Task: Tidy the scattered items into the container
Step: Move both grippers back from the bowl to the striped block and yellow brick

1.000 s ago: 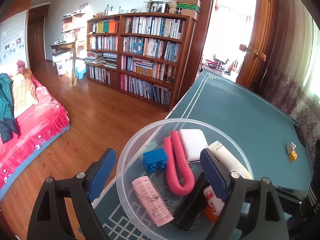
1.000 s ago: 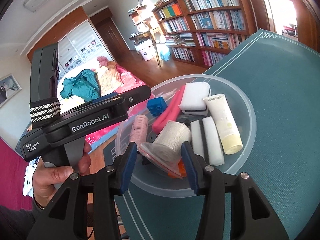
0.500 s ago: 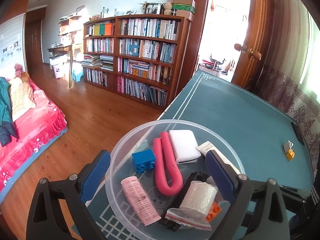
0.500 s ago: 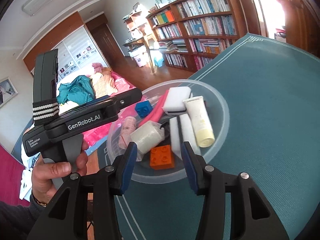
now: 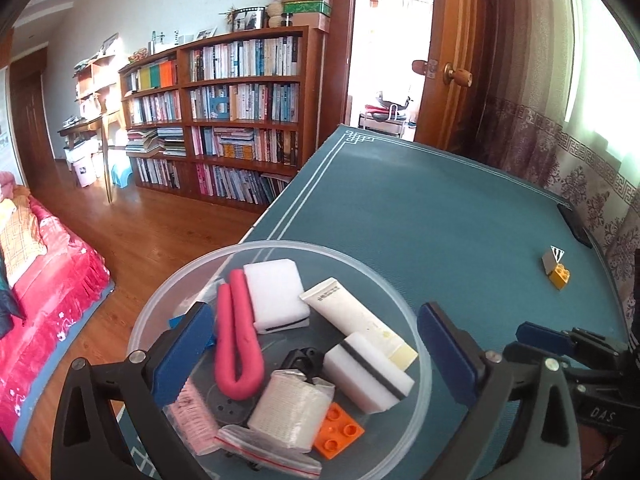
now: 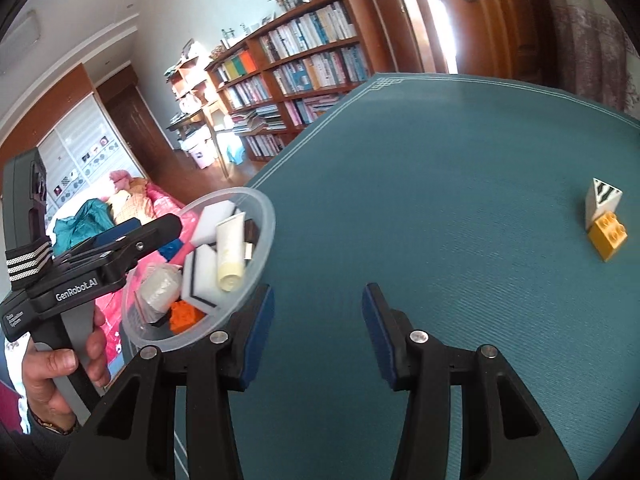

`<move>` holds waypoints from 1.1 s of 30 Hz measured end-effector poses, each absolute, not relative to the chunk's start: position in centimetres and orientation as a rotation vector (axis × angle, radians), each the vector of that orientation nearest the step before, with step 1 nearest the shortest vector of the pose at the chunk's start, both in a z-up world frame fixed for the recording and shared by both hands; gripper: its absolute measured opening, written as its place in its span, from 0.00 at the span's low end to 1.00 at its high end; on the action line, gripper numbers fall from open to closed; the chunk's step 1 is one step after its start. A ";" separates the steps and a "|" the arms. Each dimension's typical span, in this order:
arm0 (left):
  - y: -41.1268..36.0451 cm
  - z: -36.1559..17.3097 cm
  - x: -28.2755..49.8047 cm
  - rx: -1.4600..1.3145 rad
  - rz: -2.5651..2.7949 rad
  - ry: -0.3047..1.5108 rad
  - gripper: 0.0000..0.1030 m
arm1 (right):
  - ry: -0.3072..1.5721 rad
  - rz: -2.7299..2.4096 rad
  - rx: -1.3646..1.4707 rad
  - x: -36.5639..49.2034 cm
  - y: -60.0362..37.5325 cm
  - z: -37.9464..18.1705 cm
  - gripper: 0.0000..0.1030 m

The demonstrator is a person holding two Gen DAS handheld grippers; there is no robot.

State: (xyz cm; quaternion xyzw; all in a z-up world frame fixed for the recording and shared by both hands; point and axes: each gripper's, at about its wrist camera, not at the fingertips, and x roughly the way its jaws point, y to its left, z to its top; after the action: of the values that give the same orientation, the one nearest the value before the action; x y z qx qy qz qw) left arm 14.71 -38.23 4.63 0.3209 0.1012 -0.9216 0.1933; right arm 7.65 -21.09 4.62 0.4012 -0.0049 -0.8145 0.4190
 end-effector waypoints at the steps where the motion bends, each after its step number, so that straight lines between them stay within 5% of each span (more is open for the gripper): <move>1: -37.8 4.7 14.4 0.908 -2.592 0.277 0.99 | -0.022 -2.063 1.013 7.2 -20.4 4.5 0.48; 33: -27.0 4.3 6.7 1.082 -2.806 0.030 0.99 | -0.125 -2.494 1.170 -5.0 -7.1 1.1 0.48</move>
State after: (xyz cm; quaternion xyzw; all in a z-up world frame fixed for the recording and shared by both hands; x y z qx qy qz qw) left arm 6.73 -27.02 4.32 0.3590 0.0100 -0.9309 0.0671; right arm -5.04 -7.05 1.05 0.4166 -0.0446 -0.8877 0.1909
